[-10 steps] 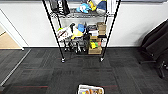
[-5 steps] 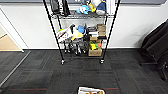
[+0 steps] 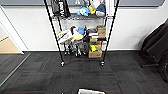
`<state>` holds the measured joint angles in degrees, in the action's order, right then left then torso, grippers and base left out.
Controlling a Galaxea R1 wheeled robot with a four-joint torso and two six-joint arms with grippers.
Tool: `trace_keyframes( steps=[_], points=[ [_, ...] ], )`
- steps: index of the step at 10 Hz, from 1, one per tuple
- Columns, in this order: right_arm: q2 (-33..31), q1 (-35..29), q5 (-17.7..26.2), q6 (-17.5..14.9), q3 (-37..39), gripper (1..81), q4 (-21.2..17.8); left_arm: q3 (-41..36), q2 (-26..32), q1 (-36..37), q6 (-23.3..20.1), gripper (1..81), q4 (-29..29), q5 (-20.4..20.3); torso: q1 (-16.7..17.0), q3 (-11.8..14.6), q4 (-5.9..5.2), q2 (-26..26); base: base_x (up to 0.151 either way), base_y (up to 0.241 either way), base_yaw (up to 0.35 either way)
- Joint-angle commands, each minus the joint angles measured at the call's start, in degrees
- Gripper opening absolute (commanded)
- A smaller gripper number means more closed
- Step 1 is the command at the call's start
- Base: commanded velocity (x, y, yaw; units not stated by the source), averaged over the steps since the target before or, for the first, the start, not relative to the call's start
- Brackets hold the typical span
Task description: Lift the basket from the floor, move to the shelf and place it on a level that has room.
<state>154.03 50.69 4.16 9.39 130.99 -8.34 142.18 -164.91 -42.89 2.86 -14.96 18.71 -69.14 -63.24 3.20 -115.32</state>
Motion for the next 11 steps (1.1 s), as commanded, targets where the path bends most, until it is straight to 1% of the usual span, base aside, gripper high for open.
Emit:
trace_keyframes(
  steps=[1,2,4,6,7,9,11],
  points=[
    [-1.2,-7.0,2.6,0.2,-0.9,81.1,-1.2,-0.3,0.5,7.2,-0.1,81.1,-0.7,4.1,-3.5,-5.2,0.0,-5.5,0.0,0.0,0.0],
    [-1.2,-7.5,2.9,0.2,-1.0,81.1,-1.2,-0.3,0.5,7.5,-0.1,81.1,-0.7,4.3,-4.5,-6.2,0.0,-6.9,0.0,0.0,0.0],
    [-1.2,-7.9,3.4,0.2,-1.0,81.1,-1.3,-0.3,0.5,8.0,-0.1,81.1,-0.7,4.3,-6.8,-9.6,0.0,-10.5,0.0,0.0,0.0],
    [-1.2,-9.1,3.8,0.2,-1.1,81.1,-1.9,-0.3,0.5,9.0,-0.1,81.1,-0.8,4.3,-9.2,-7.8,0.0,-14.4,0.0,0.0,0.0],
    [-1.2,-9.9,3.8,0.2,-1.4,81.1,-2.1,-0.3,0.4,10.4,-0.1,81.1,-0.9,4.3,-10.1,-8.9,0.0,-15.7,0.0,0.0,0.0],
    [-1.2,-10.9,3.9,0.2,-2.2,81.1,-3.0,-0.1,0.1,11.5,-0.1,81.1,-0.8,5.5,-12.2,-9.7,0.0,-19.0,0.0,0.0,0.0],
    [-0.5,-11.3,3.9,0.2,-1.9,81.1,-3.4,2.4,-1.1,11.5,-0.1,81.1,-0.2,5.5,-14.5,-9.8,0.0,-22.8,0.0,0.0,0.0]
  ],
)
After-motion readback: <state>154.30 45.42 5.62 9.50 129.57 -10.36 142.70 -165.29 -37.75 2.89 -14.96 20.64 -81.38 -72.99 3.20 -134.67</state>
